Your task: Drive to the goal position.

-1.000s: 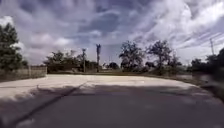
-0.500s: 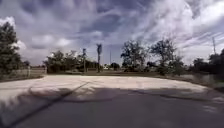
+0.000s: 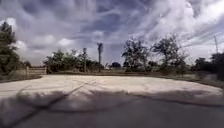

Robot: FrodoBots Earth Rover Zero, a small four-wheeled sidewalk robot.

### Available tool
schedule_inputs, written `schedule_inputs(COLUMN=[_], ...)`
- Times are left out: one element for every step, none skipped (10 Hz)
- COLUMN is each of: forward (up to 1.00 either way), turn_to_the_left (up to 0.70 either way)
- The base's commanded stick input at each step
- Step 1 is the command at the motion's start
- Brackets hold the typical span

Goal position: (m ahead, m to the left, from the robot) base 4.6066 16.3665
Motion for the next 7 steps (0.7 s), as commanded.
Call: schedule_inputs(forward=[0.98,0.98,0.98,0.98,0.98,0.98,0.98], turn_to_the_left=[0.0,0.0,0.0,0.0,0.0,0.0,0.0])
